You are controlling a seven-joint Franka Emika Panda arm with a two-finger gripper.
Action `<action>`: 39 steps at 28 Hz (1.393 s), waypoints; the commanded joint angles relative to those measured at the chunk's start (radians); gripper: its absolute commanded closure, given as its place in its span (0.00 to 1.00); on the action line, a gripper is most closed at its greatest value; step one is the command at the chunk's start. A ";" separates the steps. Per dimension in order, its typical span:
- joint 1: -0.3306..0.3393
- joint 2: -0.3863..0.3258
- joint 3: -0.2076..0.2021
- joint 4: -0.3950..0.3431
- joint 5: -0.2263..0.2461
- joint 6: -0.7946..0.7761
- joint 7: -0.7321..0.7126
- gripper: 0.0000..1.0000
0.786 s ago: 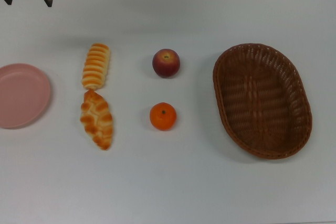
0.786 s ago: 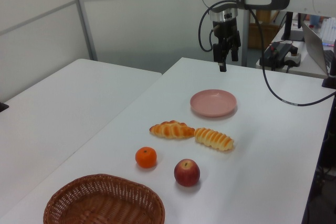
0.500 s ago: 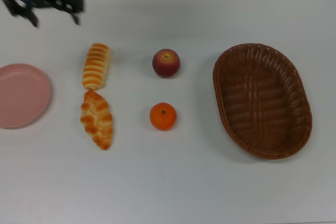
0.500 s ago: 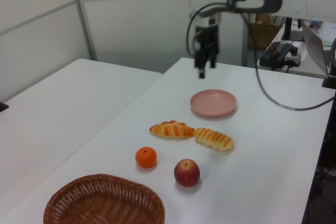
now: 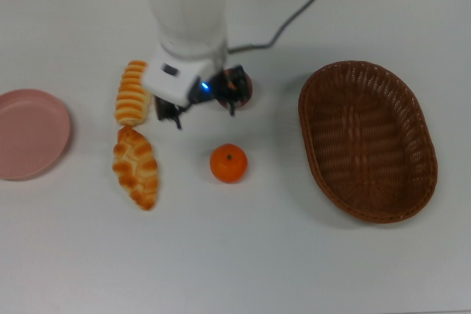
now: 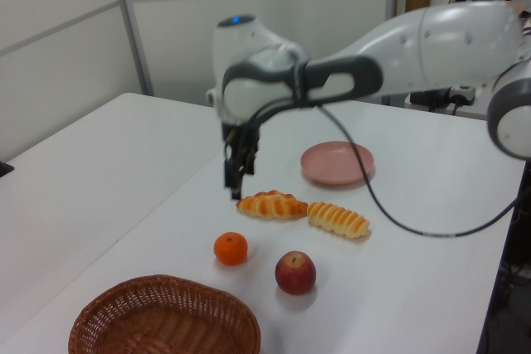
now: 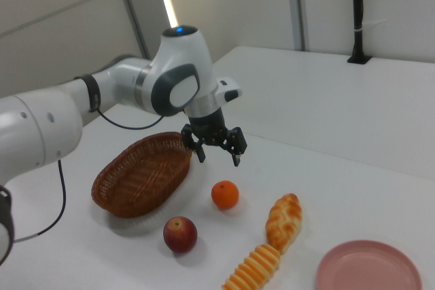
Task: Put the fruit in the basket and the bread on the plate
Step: 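Move the gripper down over the orange, then close the gripper on the orange and lift it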
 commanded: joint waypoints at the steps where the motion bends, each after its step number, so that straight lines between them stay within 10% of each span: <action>1: 0.081 0.088 -0.015 -0.007 -0.016 0.149 0.071 0.00; 24: 0.110 0.195 -0.017 -0.096 -0.249 0.267 0.123 0.02; 28: 0.110 0.191 -0.017 -0.102 -0.290 0.213 0.123 0.27; 34: 0.110 0.181 -0.015 -0.100 -0.274 0.199 0.128 0.99; 39: 0.110 0.156 -0.014 -0.088 -0.230 0.199 0.145 1.00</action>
